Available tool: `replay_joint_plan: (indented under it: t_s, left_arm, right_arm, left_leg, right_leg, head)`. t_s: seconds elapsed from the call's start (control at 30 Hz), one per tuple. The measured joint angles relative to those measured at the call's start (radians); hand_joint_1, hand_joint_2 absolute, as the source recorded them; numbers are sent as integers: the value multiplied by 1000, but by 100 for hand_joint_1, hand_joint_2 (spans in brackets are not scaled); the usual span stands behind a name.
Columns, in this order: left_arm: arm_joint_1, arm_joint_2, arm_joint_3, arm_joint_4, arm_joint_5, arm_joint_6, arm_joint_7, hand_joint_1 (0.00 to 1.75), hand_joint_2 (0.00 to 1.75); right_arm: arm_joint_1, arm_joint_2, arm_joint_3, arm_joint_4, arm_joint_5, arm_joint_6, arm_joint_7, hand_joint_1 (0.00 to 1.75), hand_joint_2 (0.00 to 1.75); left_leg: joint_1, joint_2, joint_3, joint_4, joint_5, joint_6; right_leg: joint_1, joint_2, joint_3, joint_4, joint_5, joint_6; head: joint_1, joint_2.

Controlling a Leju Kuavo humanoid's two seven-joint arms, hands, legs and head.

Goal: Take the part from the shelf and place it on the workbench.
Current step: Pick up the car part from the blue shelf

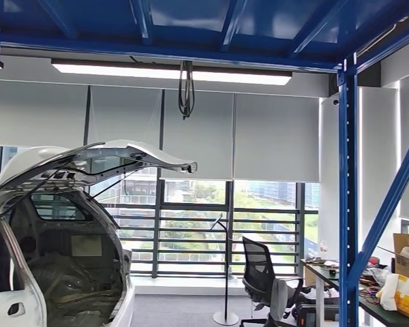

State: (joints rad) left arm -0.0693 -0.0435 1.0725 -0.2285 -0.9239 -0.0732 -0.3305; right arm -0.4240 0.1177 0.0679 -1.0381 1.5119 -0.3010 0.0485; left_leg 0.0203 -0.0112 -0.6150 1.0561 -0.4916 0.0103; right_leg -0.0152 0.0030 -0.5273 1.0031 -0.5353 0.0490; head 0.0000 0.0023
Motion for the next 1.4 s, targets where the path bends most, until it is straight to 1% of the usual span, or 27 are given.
replay_joint_plan:
  t_s: [0.2, 0.47, 0.9, 1.07, 1.4]
  left_arm:
    - [-1, 0, 0, 0, -11, 0, -5, 0, 0]
    - [-4, -2, 0, 0, -19, -2, -15, 0, 0]
    - [-9, -12, 3, 0, -22, -3, -24, 0, 0]
    - [-10, -20, 13, 0, -22, -3, -24, 0, 0]
    - [-12, -33, 21, 0, -33, -10, -26, 0, 0]
  right_arm:
    - [-39, 9, 1, 59, -24, 2, -16, 0, 175]
    - [-95, 23, 19, 125, -13, 2, -17, 0, 175]
    - [-185, 64, 57, 242, -10, 25, -26, 0, 175]
    - [-221, 87, 67, 317, -39, 46, -57, 0, 175]
    - [-281, 129, 112, 461, -68, 85, -158, 0, 175]
  left_leg:
    - [0, 0, 0, 0, 0, 0]
    - [0, 0, 0, 0, 0, 0]
    - [0, 0, 0, 0, 0, 0]
    - [0, 0, 0, 0, 0, 0]
    - [0, 0, 0, 0, 0, 0]
  right_leg:
    - [0, 0, 0, 0, 0, 0]
    - [0, 0, 0, 0, 0, 0]
    - [0, 0, 0, 1, 0, 0]
    - [0, 0, 0, 1, 0, 0]
    - [0, 0, 0, 1, 0, 0]
  head:
    - [0, 0]
    - [0, 0]
    - [0, 0]
    - [0, 0]
    - [0, 0]
